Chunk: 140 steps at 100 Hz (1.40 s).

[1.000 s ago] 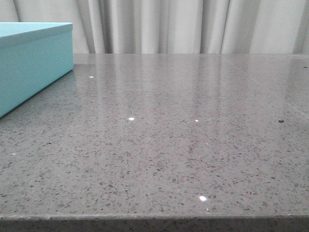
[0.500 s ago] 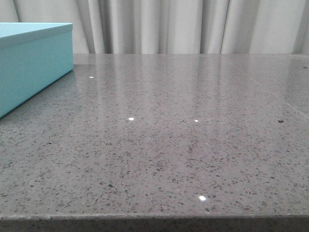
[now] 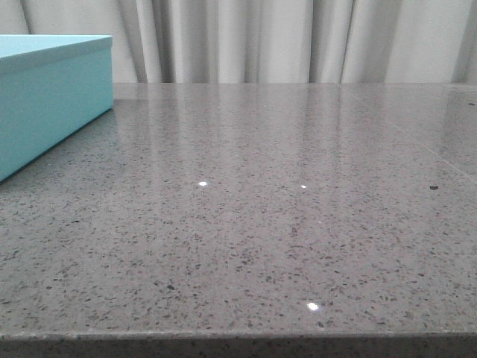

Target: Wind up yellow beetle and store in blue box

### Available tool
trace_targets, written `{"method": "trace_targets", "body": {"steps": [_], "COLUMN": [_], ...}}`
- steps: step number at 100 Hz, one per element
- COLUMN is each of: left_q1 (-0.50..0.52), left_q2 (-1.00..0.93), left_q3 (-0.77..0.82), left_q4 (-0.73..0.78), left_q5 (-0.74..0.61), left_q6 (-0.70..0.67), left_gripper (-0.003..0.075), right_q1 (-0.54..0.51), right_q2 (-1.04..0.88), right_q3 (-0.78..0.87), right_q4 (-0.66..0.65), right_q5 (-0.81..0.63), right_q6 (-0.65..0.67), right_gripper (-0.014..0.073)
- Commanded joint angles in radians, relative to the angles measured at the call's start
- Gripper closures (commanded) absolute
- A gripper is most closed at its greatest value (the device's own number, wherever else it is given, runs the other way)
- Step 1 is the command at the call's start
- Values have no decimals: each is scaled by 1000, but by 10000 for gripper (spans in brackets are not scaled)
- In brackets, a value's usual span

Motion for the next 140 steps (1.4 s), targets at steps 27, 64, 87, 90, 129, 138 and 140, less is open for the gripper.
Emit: {"method": "trace_targets", "body": {"steps": [27,64,87,90,129,138,140], "left_q1": [2,2,2,2,-68,-68,-68], "left_q2": [3,-82,-188,-202,-413,-461,-468], "left_q3": [-28,-10,163,192,463,516,530], "left_q4": [-21,73,155,172,179,179,179], "left_q5": [-64,-91,-413,-468,-578,-578,-581], "left_q6": [1,-14,-188,-214,-253,-253,-253], "left_gripper": [739,739,739,739,739,738,739], "right_q1": [3,3,3,3,3,3,3], "right_q2": [8,8,8,8,8,8,8], "right_q3": [-24,-24,-24,-24,-24,-24,-24], "right_q4": [-21,-21,-21,-21,-21,-21,-21], "right_q5": [-86,-86,-86,-86,-86,-86,-86], "right_q6": [-7,-7,-7,-7,-7,-7,-7], "right_gripper": [662,662,662,662,662,662,662]}}
